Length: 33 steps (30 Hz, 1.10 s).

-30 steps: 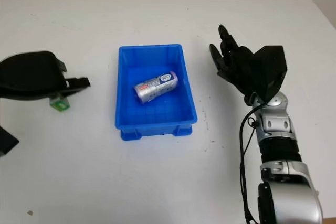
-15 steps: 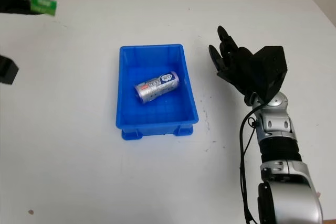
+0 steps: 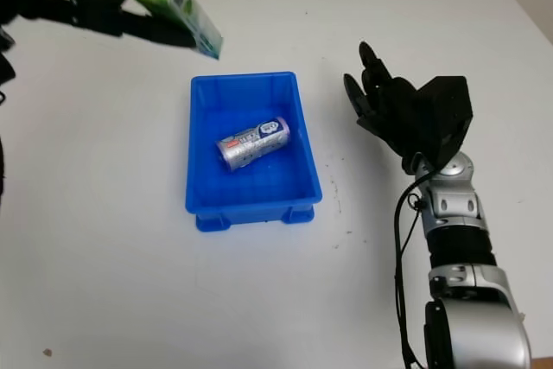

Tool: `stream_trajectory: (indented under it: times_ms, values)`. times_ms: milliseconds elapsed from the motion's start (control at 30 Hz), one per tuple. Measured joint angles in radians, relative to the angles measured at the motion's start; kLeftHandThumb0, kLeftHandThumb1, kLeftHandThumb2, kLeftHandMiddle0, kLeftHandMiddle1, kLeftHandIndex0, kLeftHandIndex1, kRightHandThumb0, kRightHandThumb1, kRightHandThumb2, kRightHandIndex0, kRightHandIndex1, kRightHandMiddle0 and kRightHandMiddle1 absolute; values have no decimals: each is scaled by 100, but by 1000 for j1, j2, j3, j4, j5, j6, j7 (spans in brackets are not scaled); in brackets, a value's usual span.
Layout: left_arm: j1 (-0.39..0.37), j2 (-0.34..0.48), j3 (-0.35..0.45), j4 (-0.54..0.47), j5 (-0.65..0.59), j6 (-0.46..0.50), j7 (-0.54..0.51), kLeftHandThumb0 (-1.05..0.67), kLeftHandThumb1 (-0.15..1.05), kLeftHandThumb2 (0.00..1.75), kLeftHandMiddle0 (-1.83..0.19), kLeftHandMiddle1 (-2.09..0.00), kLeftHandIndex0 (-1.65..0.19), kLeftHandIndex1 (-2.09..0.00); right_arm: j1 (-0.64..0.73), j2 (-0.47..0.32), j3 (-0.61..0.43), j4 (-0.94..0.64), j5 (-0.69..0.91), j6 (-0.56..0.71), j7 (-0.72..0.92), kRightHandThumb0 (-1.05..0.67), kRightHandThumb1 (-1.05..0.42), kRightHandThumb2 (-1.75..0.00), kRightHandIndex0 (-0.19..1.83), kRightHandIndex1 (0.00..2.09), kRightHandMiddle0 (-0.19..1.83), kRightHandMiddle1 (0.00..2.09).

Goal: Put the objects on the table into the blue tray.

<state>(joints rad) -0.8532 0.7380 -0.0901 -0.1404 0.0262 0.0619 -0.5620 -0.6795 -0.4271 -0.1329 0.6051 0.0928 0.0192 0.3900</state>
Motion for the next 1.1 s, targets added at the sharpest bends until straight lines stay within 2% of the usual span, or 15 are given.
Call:
stream_trajectory:
  times_ms: [67,133,200,333,400,467,533,633,667,800,867,933,967,1000,1100]
  values:
    - [21,-16,-3,-25,-9,26,-29,-30,105,23,-106,-208,-69,-190,3,0,0,-5,-2,2,-7,-63,-105,-57,-19,1,-19,3]
    - [41,-26,-14,-41,2,46,-48,-25,105,20,-62,-194,-35,-180,7,0,0,-10,-3,8,-13,-63,-105,-56,-19,2,-19,3]
    - [51,-24,-32,-57,36,90,-73,-15,105,13,-20,-142,4,-157,11,0,0,-18,-4,14,-16,-64,-105,-54,-19,2,-19,3]
    - [57,-22,-39,-73,54,134,-119,6,105,9,-3,-74,18,-103,24,0,1,-37,-7,23,-27,-65,-105,-51,-18,3,-18,4]
    - [57,-23,-39,-78,40,147,-147,13,104,11,7,-61,19,-78,30,0,1,-49,-10,30,-36,-64,-105,-50,-18,4,-17,5]
    - [58,-29,-37,-81,10,159,-171,14,69,80,17,-61,19,-59,36,0,2,-60,-16,34,-41,-63,-105,-50,-17,4,-17,5]
    - [57,-38,-27,-86,-25,190,-190,8,44,125,18,-45,19,-50,40,0,3,-63,-20,39,-44,-63,-105,-50,-17,5,-17,5]
    - [56,-40,-14,-87,-78,249,-222,-9,30,152,18,-23,19,-46,42,0,3,-65,-25,41,-45,-63,-105,-50,-17,5,-17,5]
    - [54,-42,-7,-82,-98,253,-231,-17,30,155,17,-19,19,-46,42,0,3,-65,-26,41,-46,-63,-105,-50,-17,5,-17,5]
    - [10,-75,58,-11,-219,310,-251,-49,57,112,18,-6,19,-24,42,0,4,-65,-29,42,-46,-64,-105,-50,-17,5,-16,6]
    - [-7,-89,92,23,-247,333,-230,-48,55,143,18,-6,19,-14,42,0,3,-65,-29,42,-46,-65,-105,-51,-17,5,-17,5]
    - [-13,-114,123,55,-263,333,-192,-52,67,130,17,-6,19,-12,42,0,3,-65,-28,40,-42,-65,-105,-52,-17,5,-17,5]
    - [-13,-125,133,63,-265,334,-168,-56,89,98,18,-5,19,-11,42,0,3,-65,-27,38,-38,-64,-105,-53,-18,4,-18,5]
    - [-13,-137,142,70,-265,337,-142,-57,97,86,18,-5,19,-10,41,0,3,-65,-26,37,-34,-64,-105,-53,-19,4,-19,4]
    - [-13,-163,170,100,-265,344,-58,-73,104,67,19,-1,19,-2,32,0,3,-62,-25,26,-18,-63,-105,-56,-19,1,-19,1]
